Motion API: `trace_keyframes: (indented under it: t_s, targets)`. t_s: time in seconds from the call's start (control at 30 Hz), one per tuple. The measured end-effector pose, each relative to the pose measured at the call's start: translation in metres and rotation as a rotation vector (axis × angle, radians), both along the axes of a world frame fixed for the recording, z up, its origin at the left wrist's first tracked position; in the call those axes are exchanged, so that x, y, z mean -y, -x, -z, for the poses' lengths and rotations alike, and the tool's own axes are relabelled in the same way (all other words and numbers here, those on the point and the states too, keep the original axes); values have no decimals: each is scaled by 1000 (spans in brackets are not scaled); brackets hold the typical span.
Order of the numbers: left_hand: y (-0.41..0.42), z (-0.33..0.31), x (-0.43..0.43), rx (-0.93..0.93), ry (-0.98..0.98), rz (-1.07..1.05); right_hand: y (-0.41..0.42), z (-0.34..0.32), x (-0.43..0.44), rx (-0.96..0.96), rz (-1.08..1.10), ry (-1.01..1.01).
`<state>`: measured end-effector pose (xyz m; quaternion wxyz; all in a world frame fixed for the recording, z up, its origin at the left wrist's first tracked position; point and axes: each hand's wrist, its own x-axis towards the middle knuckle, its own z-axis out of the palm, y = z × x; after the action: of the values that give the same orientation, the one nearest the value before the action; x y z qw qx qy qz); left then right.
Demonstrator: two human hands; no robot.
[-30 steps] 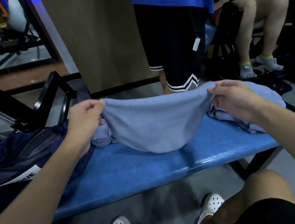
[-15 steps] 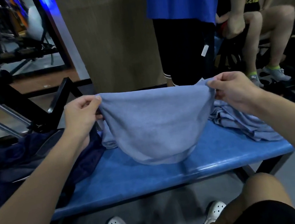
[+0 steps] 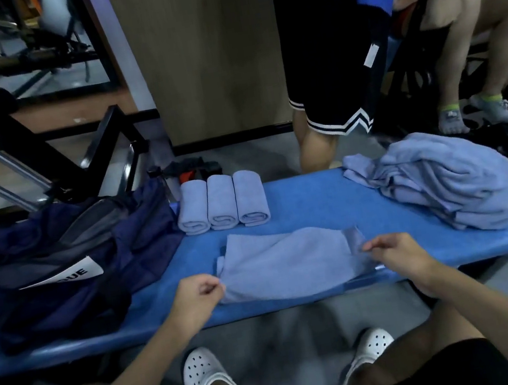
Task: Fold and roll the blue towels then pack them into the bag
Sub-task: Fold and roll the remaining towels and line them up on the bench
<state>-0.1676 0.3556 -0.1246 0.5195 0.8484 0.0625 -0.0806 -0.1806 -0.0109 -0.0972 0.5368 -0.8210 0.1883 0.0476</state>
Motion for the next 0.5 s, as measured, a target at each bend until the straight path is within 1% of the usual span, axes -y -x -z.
trace_keyframes:
  t_s: [0.1,0.2,0.33,0.4,0.5]
  targets:
    - [-4,-1,3,-73,-25,-3,0,10,4,-30,10,-2]
    - [-20,-4,7,-138,-9,-82,-9,10,2,-9,53,-12]
    - [-41,-3,13,-138,-119,-109,-21,9,-2,-9,68,3]
    - [-50,0,15,-127,-167,-100,-25,10,-4,4,52,83]
    - [-60,6,17,-110,-302,-43,-31,11,-5,22,11,210]
